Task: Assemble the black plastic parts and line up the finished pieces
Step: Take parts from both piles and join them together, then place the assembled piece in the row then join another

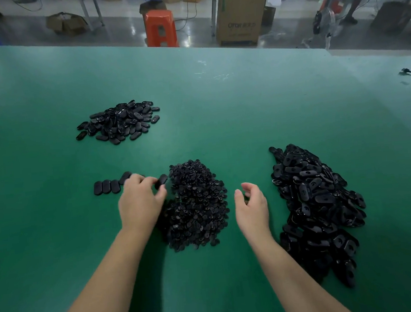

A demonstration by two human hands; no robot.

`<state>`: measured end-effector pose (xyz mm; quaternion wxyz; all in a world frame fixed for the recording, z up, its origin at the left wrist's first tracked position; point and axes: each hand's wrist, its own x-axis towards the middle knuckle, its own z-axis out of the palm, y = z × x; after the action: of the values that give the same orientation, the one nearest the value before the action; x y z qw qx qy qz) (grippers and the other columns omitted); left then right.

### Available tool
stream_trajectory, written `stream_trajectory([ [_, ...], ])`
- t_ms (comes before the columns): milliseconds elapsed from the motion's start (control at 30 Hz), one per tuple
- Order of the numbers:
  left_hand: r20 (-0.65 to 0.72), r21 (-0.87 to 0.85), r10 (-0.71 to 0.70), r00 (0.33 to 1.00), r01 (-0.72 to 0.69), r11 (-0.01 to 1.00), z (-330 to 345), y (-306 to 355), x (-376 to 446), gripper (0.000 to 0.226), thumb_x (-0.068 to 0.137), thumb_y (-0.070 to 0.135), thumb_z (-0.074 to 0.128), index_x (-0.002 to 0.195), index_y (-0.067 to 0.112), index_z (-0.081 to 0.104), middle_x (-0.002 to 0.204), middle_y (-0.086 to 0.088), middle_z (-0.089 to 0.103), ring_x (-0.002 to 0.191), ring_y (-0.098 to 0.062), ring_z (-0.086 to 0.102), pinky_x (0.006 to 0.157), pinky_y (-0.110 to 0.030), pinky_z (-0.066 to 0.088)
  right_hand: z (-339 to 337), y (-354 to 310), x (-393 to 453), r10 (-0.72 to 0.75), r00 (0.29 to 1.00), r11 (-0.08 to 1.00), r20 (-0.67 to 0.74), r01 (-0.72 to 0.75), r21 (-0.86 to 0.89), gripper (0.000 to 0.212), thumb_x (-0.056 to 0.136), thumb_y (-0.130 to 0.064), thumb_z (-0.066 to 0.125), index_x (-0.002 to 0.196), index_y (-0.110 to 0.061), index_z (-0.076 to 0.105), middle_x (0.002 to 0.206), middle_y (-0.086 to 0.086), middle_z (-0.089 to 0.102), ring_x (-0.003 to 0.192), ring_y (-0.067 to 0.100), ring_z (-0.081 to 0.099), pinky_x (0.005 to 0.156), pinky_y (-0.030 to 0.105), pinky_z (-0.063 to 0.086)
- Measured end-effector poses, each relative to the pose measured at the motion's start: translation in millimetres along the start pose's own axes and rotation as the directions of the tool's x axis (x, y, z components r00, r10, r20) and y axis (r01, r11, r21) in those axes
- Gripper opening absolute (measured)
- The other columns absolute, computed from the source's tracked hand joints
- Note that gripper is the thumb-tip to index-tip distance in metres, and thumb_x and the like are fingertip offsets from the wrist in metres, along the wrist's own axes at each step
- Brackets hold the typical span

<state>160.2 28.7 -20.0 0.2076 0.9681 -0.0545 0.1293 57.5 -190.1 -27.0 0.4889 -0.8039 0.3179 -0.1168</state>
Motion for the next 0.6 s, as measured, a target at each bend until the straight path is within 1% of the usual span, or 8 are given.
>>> stream_trajectory([
  [67, 0.046, 0.081, -0.031, 0.998, 0.027, 0.996, 6.5, -15.7, 3.9, 0.032, 0.089, 0.036, 0.073, 0.103, 0.008, 0.077, 0.104, -0.007, 0.06, 0.103, -0.027, 0.051, 0.067, -0.037, 0.05, 6.1, 2.3, 3.0, -0.032, 0.999, 0.996, -0.037, 0.029, -0.081, 0.032, 0.104, -0.03, 0.052, 0.133, -0.017, 0.055, 0.131, -0.004, 0.057, 0.129, 0.016, 0.043, 0.111, 0.035, 0.035],
  [200, 0.027, 0.163, 0.011, 1.0, -0.016, 0.986, 11.1, -29.1, 9.2, 0.033, 0.081, 0.036, 0.082, 0.094, 0.007, 0.079, 0.108, -0.014, 0.064, 0.101, -0.039, 0.052, 0.083, -0.047, 0.047, 12.4, 6.1, 7.7, -0.099, 0.993, 0.975, -0.068, 0.083, -0.207, 0.031, 0.103, -0.033, 0.051, 0.131, -0.018, 0.058, 0.13, -0.005, 0.06, 0.126, 0.015, 0.041, 0.103, 0.03, 0.034],
  [300, 0.017, 0.187, 0.05, 0.999, -0.052, 0.981, 10.9, -35.2, 11.8, 0.041, 0.082, 0.04, 0.081, 0.11, 0.011, 0.076, 0.125, -0.017, 0.061, 0.116, -0.04, 0.05, 0.094, -0.051, 0.042, 12.4, 8.2, 11.8, -0.121, 0.989, 0.963, -0.08, 0.097, -0.252, 0.029, 0.103, -0.033, 0.051, 0.128, -0.019, 0.059, 0.126, -0.007, 0.062, 0.122, 0.015, 0.044, 0.097, 0.03, 0.036],
  [367, 0.085, 0.203, 0.085, 0.993, -0.101, 0.974, 10.3, -41.1, 11.9, 0.049, 0.089, 0.048, 0.07, 0.129, 0.019, 0.068, 0.146, -0.019, 0.05, 0.138, -0.037, 0.039, 0.109, -0.053, 0.032, 12.3, 9.8, 13.4, -0.147, 0.984, 0.956, -0.097, 0.117, -0.269, 0.026, 0.104, -0.031, 0.05, 0.125, -0.019, 0.06, 0.121, -0.008, 0.064, 0.117, 0.013, 0.046, 0.092, 0.029, 0.039],
  [433, 0.204, 0.224, 0.104, 0.973, -0.15, 0.963, 9.6, -49.0, 9.9, 0.056, 0.097, 0.06, 0.048, 0.145, 0.03, 0.053, 0.161, -0.016, 0.033, 0.152, -0.03, 0.021, 0.12, -0.049, 0.016, 13.4, 11.7, 12.6, -0.179, 0.978, 0.948, -0.111, 0.141, -0.285, 0.025, 0.104, -0.029, 0.05, 0.124, -0.019, 0.061, 0.118, -0.009, 0.065, 0.113, 0.012, 0.048, 0.087, 0.027, 0.039],
  [500, 0.299, 0.218, 0.114, 0.948, -0.184, 0.958, 8.4, -56.4, 6.3, 0.065, 0.097, 0.067, 0.025, 0.153, 0.037, 0.038, 0.166, -0.01, 0.022, 0.155, -0.022, 0.011, 0.124, -0.047, 0.003, 14.4, 12.0, 12.0, -0.19, 0.975, 0.944, -0.118, 0.148, -0.296, 0.024, 0.104, -0.028, 0.05, 0.123, -0.02, 0.061, 0.116, -0.01, 0.065, 0.112, 0.011, 0.049, 0.086, 0.027, 0.04],
  [533, 0.319, 0.214, 0.124, 0.94, -0.199, 0.956, 7.3, -59.5, 4.3, 0.069, 0.095, 0.069, 0.017, 0.155, 0.039, 0.034, 0.167, -0.008, 0.02, 0.156, -0.02, 0.009, 0.125, -0.047, 0.0, 14.9, 12.1, 12.0, -0.192, 0.974, 0.943, -0.12, 0.149, -0.297, 0.024, 0.104, -0.028, 0.05, 0.122, -0.02, 0.062, 0.115, -0.01, 0.064, 0.111, 0.011, 0.049, 0.086, 0.027, 0.041],
  [600, 0.32, 0.221, 0.156, 0.934, -0.234, 0.947, 4.6, -63.7, 0.9, 0.069, 0.095, 0.069, 0.012, 0.157, 0.042, 0.026, 0.167, -0.009, 0.018, 0.156, -0.019, 0.009, 0.126, -0.046, -0.002, 15.0, 12.3, 12.1, -0.198, 0.972, 0.943, -0.124, 0.155, -0.293, 0.023, 0.104, -0.027, 0.05, 0.122, -0.019, 0.062, 0.113, -0.009, 0.065, 0.11, 0.012, 0.05, 0.085, 0.028, 0.042],
])
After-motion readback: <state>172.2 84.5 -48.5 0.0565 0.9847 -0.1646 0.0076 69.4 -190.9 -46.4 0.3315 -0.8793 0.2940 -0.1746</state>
